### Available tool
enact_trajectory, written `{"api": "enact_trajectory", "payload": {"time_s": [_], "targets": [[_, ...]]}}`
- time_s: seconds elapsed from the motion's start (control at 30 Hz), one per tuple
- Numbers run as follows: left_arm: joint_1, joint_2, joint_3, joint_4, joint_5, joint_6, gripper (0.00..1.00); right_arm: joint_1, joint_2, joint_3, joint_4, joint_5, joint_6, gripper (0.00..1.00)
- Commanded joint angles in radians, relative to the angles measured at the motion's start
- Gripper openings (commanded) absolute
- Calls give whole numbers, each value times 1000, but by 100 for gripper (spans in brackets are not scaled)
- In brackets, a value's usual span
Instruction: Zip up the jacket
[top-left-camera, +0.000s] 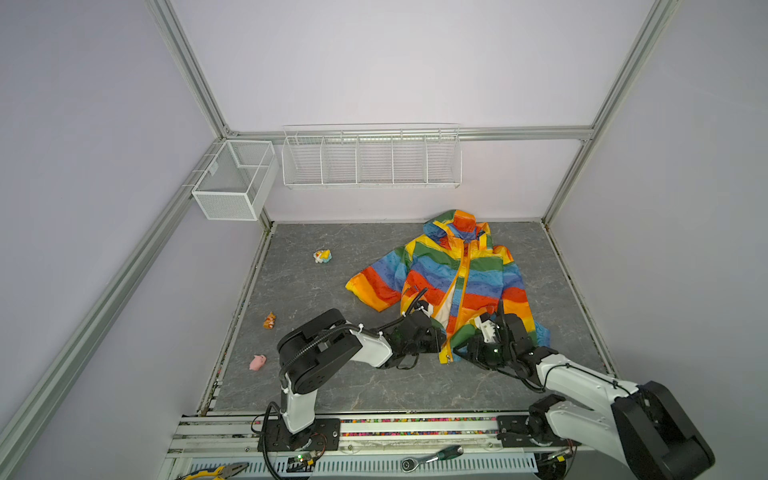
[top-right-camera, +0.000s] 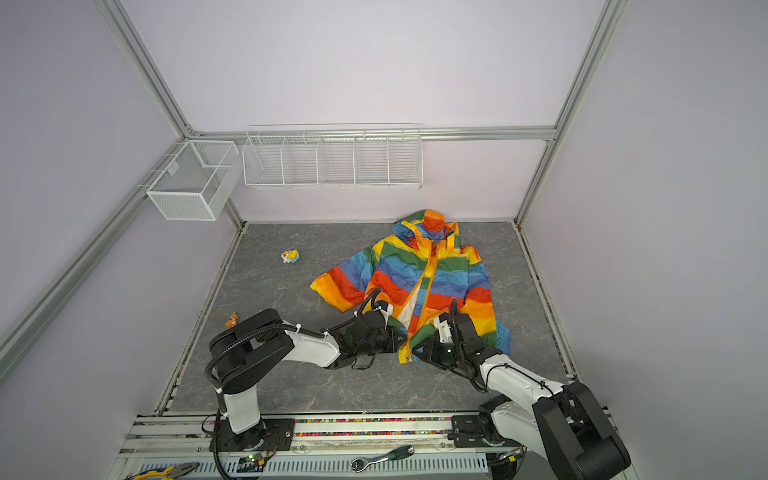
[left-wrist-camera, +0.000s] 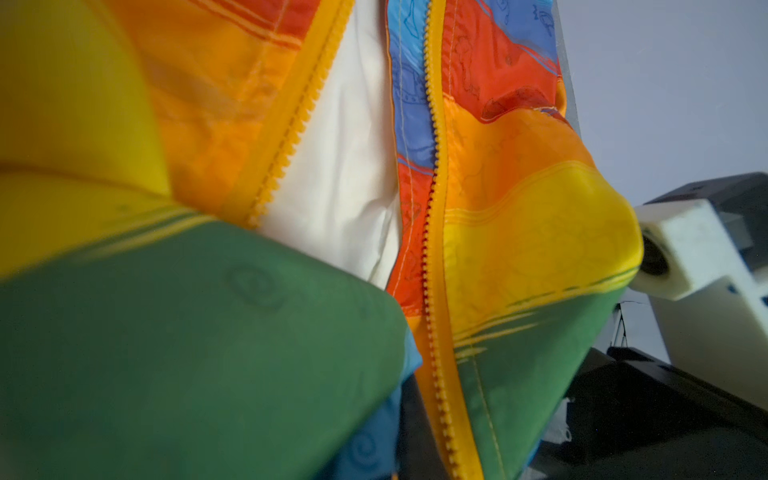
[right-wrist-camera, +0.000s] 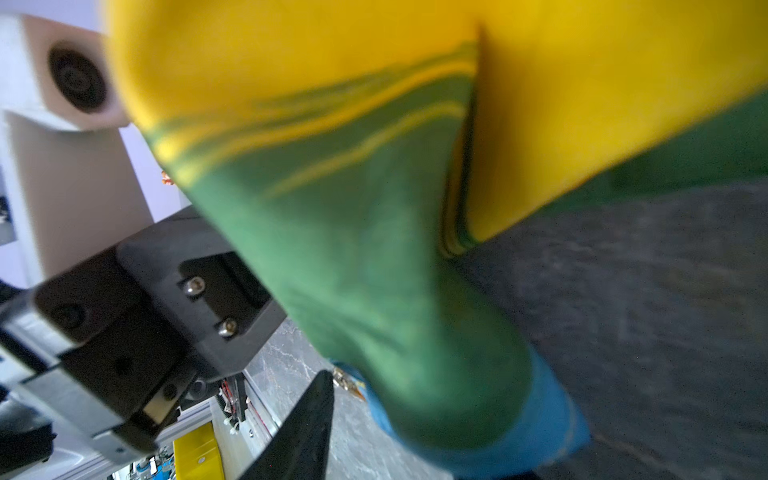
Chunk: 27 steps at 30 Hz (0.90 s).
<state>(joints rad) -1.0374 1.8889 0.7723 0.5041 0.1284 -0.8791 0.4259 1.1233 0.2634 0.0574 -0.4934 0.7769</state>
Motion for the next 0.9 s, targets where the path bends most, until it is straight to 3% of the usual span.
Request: {"api": "enact_trajectory", "payload": {"time_s": [0.0, 0.4, 0.57, 0.73, 0.87], "targets": [[-6, 26, 12, -6, -16, -7, 0, 20, 22, -4, 44, -60, -21, 47], [-4, 26, 8, -3, -15, -10, 0, 69, 140, 23, 121, -38, -7, 40], [1, 27, -2, -1, -19, -15, 0, 67, 96, 21, 61, 18, -4, 50], [11, 26, -21, 14, -19, -30, 0, 61, 64, 8, 33, 44, 6, 52], [14, 27, -25, 14, -20, -34, 0, 58, 61, 8, 30, 39, 2, 42]]}}
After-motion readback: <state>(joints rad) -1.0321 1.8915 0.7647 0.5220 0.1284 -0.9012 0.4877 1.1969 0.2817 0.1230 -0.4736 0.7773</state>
